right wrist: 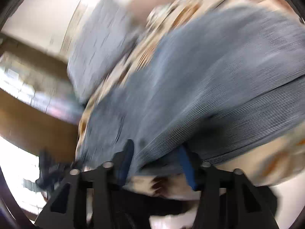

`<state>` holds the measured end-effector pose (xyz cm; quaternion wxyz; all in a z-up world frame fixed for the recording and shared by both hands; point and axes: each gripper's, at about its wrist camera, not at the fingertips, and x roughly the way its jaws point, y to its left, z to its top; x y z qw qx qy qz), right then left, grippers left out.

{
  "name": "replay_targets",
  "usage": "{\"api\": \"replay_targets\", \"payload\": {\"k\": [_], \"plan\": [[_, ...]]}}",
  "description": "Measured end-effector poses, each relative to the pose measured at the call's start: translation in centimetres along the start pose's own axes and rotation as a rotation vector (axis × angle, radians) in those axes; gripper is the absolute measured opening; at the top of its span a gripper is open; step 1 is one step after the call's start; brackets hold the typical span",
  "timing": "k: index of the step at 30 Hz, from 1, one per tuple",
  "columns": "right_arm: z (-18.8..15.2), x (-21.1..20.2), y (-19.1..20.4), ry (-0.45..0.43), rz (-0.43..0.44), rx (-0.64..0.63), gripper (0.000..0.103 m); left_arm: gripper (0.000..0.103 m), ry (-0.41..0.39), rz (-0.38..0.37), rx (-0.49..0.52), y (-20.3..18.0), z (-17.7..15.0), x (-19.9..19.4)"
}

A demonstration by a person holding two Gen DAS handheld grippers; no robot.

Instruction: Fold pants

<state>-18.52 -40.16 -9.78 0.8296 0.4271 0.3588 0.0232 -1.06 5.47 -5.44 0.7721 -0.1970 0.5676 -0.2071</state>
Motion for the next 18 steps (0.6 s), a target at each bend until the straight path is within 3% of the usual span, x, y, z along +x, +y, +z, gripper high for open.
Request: {"api": "replay_targets", "payload": {"k": [3,5,8,9,10,11,12,14,16,18], "plan": [[1.8,-5.1,-5.5,-0.144,-0.074,0.148,0.052,0.055,0.005,0.019,0.027,-0.9,-0.1,0.9],[2.8,-7.6,-8.6,-0.222,-0.092,0.238,0.052,0.055,0.05,0.007,-0.001,-1.0,0.1,2.1],[4.2,-8.4,-11.5,-0.273,-0.095,0.314,0.052,0.054,0.094,0.016,-0.029,-1.0,0.4,3.7],[4.6,-8.1,-11.9,-0.273,-0.103,0.322,0.05,0.047,0.097,0.041,-0.023,-1.3,0.6,4.1],[5.5,-7.4,-12.1,-0.262,-0.115,0.323,0.03,0.022,0.102,0.068,-0.027,-1.6,1.0,4.5],[6.1,-6.7,-11.9,-0.245,-0.12,0.312,0.008,0.013,0.107,0.078,-0.036,-1.7,1.3,4.6],[6.9,-6.9,-11.7,-0.237,-0.131,0.289,0.008,0.012,0.109,0.066,-0.06,-1.7,1.6,4.4],[8.4,-8.6,-10.1,-0.301,-0.113,0.227,0.007,0.011,0.09,0.029,-0.092,-1.8,1.8,3.2],[8.7,-11.8,-8.9,-0.37,-0.119,0.153,0.007,0.012,0.075,0.023,-0.073,-2.3,1.5,2.2],[8.2,-13.2,-9.0,-0.372,-0.14,0.133,0.007,0.012,0.08,0.028,-0.053,-2.3,1.0,2.2]]}}
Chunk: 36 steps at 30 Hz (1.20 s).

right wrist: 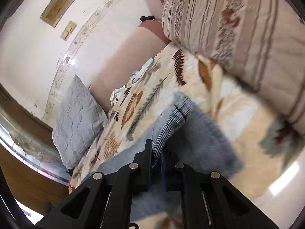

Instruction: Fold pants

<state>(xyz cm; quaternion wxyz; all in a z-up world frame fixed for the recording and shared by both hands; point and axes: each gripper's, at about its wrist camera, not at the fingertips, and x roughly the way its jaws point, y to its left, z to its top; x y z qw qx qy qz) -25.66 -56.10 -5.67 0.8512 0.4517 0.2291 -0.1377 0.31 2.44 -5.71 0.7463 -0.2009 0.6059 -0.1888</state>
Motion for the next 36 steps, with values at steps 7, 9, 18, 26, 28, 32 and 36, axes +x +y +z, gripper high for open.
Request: {"api": "replay_targets", "payload": {"k": [7,9,18,26,28,32,36], "plan": [[-4.9,2.3,-5.7,0.162,-0.208,0.031,0.018,0.012,0.129,0.064,-0.009,1.7,-1.2,3.3],[-5.1,1.2,-5.6,0.14,-0.189,0.045,0.022,0.013,0.133,0.042,0.026,1.8,-1.2,2.0],[-2.3,-1.1,3.2,0.06,-0.155,-0.213,0.044,0.059,-0.077,-0.015,0.137,3.0,3.1,-6.1],[-5.8,18.1,19.8,0.444,0.098,-0.522,0.054,0.059,0.014,0.007,-0.009,5.9,11.9,-0.8],[-6.9,23.7,22.9,0.532,0.084,-0.582,0.053,0.059,0.05,-0.012,-0.016,6.2,12.6,0.4],[-9.8,31.3,25.7,0.721,0.022,-0.711,0.054,0.059,0.134,-0.068,0.004,6.4,13.2,2.1],[-14.2,29.7,27.8,0.723,-0.021,-1.066,0.005,0.059,0.158,-0.123,0.066,6.1,12.7,2.4]]}}
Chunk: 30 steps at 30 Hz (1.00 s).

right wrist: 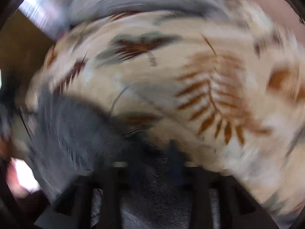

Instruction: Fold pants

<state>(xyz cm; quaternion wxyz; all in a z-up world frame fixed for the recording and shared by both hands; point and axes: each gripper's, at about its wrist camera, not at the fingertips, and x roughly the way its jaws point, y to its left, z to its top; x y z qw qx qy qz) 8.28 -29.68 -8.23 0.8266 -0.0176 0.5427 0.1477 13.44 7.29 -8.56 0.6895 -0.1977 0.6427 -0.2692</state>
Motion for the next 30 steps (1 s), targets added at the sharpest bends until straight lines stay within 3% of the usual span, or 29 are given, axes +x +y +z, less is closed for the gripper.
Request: {"api": "replay_targets", "payload": {"k": [3,5,8,11,13,15,17,22,25,30], "plan": [[0.8,-2.0,1.8,-0.058,-0.116,-0.058,0.002,0.059,-0.032,-0.003,0.005,-0.7,0.8,0.0],[1.4,-2.3,0.4,-0.116,-0.178,-0.021,0.001,0.059,-0.06,0.037,0.016,-1.1,1.5,0.6],[1.1,0.2,-2.3,-0.048,-0.189,0.085,0.0,0.058,-0.055,0.077,0.013,-1.4,1.9,1.2],[0.5,-1.0,-4.6,-0.106,-0.121,0.232,0.006,0.057,-0.065,0.127,0.06,-2.1,1.5,0.2],[-0.7,-3.2,-6.4,-0.176,-0.009,0.352,0.006,0.056,-0.065,0.117,0.06,-2.0,0.6,-0.9],[-2.3,-5.6,-6.1,-0.237,0.049,0.376,0.017,0.056,-0.076,0.096,0.076,-2.1,-1.2,-2.4],[-3.9,-7.1,-5.2,-0.262,0.075,0.371,0.051,0.058,-0.09,0.06,0.096,-2.0,-3.9,-4.3],[-9.2,-8.9,-2.3,-0.264,0.171,0.402,0.053,0.077,-0.092,-0.097,0.034,-0.7,-10.8,-6.2],[-11.8,-8.8,-0.3,-0.244,0.214,0.42,0.056,0.077,-0.061,-0.214,-0.037,0.1,-13.4,-4.8],[-13.8,-7.9,3.5,-0.187,0.323,0.432,0.056,0.077,-0.039,-0.214,-0.127,0.4,-12.6,-2.0]]}}
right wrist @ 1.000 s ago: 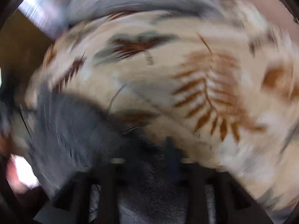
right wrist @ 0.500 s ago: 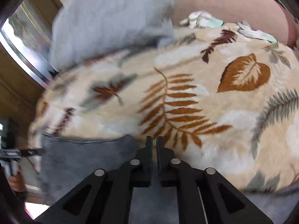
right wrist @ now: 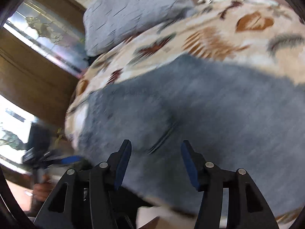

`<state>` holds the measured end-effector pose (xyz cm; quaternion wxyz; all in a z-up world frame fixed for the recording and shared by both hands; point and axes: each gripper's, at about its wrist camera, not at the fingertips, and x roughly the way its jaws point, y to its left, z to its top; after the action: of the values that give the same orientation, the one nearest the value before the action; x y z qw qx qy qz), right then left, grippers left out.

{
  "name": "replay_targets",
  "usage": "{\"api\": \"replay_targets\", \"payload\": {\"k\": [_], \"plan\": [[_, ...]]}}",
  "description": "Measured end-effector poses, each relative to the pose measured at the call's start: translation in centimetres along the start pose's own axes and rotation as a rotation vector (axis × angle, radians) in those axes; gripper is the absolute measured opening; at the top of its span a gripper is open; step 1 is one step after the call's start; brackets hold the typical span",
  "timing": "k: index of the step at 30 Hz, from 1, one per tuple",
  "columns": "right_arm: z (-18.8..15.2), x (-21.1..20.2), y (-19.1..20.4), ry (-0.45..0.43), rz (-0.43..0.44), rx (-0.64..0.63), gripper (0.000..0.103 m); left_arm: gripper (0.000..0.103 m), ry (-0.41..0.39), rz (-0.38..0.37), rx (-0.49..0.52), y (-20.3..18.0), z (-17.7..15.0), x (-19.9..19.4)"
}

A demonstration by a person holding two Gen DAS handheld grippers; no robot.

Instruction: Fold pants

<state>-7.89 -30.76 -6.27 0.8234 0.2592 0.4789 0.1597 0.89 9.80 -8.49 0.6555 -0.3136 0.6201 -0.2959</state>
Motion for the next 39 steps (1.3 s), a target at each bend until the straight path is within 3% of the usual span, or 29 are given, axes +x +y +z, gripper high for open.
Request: {"api": "replay_targets", "payload": {"k": [2,4,7,9,10,11,12,13,16,18,21,24,27,29,31,35,39], "plan": [[-1.7,0.5,1.3,0.038,0.098,0.021,0.058,0.077,0.009,-0.003,-0.029,0.3,0.4,0.7],[-4.0,1.5,2.5,0.097,0.167,0.032,0.068,0.077,0.001,0.003,-0.04,0.5,0.6,0.6],[-6.4,4.0,2.9,0.177,0.185,0.075,0.068,0.077,-0.014,0.01,-0.05,0.7,1.1,0.4],[-6.7,5.4,1.9,0.176,0.196,0.168,0.068,0.075,-0.02,0.035,-0.063,1.0,1.7,0.7],[-6.7,5.9,1.1,0.157,0.243,0.238,0.064,0.057,-0.021,0.038,-0.072,1.1,1.9,0.8],[-6.5,6.1,0.6,0.137,0.279,0.287,0.052,0.043,-0.016,0.045,-0.074,1.2,2.1,0.8],[-6.2,6.3,0.1,0.118,0.286,0.326,0.04,0.014,-0.006,0.054,-0.066,0.9,2.5,0.8],[-5.8,6.3,0.0,0.111,0.277,0.344,0.015,0.009,-0.007,0.046,-0.059,0.6,2.9,0.4],[-4.6,4.6,0.9,0.026,0.302,0.329,0.012,0.009,-0.104,0.029,0.0,-1.4,3.4,-2.1],[-4.2,3.9,2.0,-0.002,0.294,0.281,0.012,0.009,-0.142,0.061,0.046,-2.2,3.5,-2.7],[-5.2,6.6,1.7,0.098,0.234,0.293,0.013,0.009,-0.091,0.172,0.033,-0.7,3.8,-0.6],[-6.4,8.0,0.9,0.129,0.238,0.318,0.014,0.009,-0.036,0.192,-0.053,2.5,3.4,1.0],[-6.4,5.9,1.0,0.119,0.22,0.282,0.033,0.012,-0.046,0.156,-0.048,3.0,2.4,-0.2],[-6.6,3.8,0.5,0.089,0.198,0.258,0.045,0.029,-0.053,0.151,-0.001,2.2,1.7,-1.1],[-6.9,0.3,-1.5,0.024,0.149,0.243,0.045,0.061,-0.061,0.122,0.029,1.6,0.9,-1.9],[-6.9,-9.2,-9.2,-0.207,-0.054,0.326,0.049,0.063,-0.053,0.099,0.045,0.4,0.6,-1.2],[-5.2,-17.1,-18.1,-0.397,-0.285,0.444,0.052,0.063,-0.009,0.141,0.022,-0.4,0.8,1.6]]}}
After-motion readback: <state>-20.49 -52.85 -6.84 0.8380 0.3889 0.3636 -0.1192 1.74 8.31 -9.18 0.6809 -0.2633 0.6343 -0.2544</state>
